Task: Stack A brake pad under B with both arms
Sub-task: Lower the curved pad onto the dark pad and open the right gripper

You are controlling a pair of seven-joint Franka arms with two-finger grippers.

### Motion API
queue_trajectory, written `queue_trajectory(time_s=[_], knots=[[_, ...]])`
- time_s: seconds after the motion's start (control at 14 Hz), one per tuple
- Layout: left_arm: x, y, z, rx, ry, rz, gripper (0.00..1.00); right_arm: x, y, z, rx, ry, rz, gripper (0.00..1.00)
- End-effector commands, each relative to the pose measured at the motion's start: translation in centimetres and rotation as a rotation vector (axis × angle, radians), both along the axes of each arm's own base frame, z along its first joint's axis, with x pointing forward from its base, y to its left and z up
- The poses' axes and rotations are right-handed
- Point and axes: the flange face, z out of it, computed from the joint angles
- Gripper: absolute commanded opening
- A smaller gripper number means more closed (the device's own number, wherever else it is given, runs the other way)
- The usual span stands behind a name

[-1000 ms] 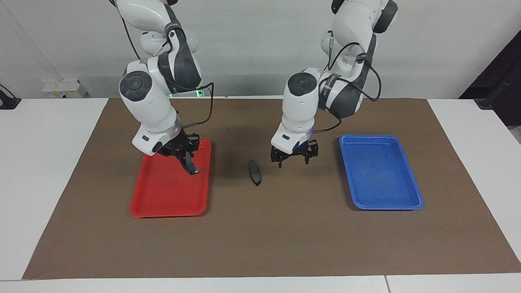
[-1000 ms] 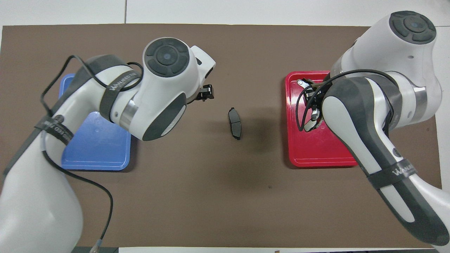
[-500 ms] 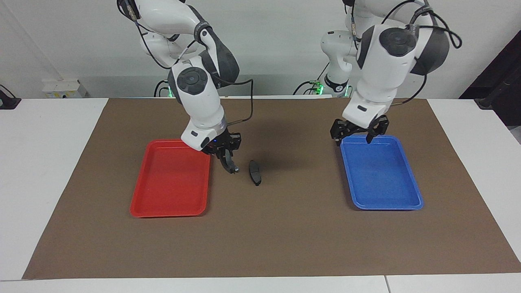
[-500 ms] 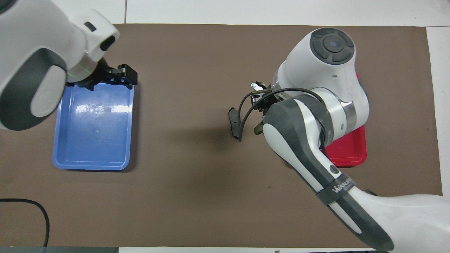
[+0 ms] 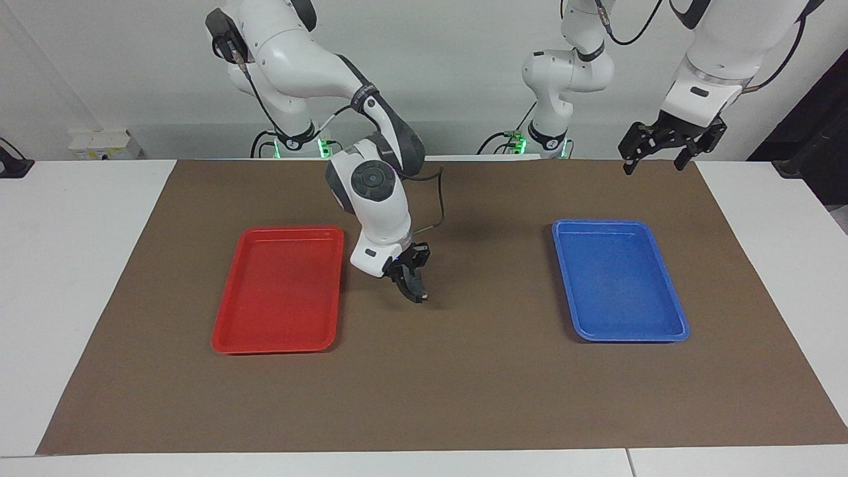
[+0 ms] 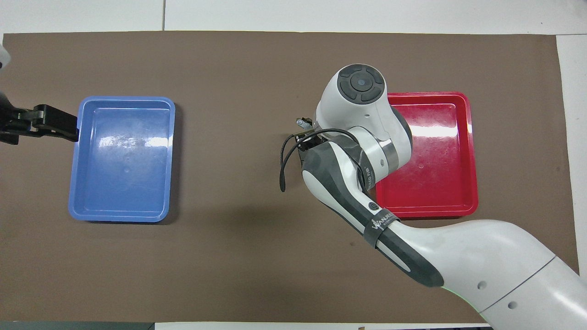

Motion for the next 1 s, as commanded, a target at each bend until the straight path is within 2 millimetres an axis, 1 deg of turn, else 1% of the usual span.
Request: queue_trajectory(time_s=[0.0,0.07,0.14,0.29,0.43,0.5,0.79,0.93], knots=[[-0.6,1.9,-2.3,-0.034,0.007,-0.013,1.0,0.5,0.7,-0.3,-0.004,-0.012,0.009,0.0],[-0.6,2.0,-2.4,-0.033,0.015,-0.015,1.0,0.7,1.0,-0.4,0.018,-0.049,0.007,0.0],[-0.3,2.0,-2.9,-0.032,0.023,-0.016,1.0,0.6,1.1,-0.7,0.022,-0.059,0.01,0.0],[-0.3,1.9,-3.0,-0.031,0.026,-0.018,1.0,0.6,1.0,-1.0,0.022,-0.061,0.01,0.0],[-0.2,1.6,-3.2,-0.031,0.03,-0.022,1.0,0.2,1.4,-2.0,0.02,-0.051,0.017,0.0],[-0.2,1.6,-3.1,-0.031,0.029,-0.021,1.0,0.2,1.4,-2.1,0.021,-0.049,0.02,0.0],[-0.3,1.1,-3.3,-0.031,0.038,-0.025,1.0,-0.8,1.0,-3.8,0.014,-0.037,0.03,0.0],[-0.4,1.0,-3.3,-0.03,0.04,-0.022,1.0,-1.0,0.8,-4.0,0.011,-0.035,0.041,0.0]])
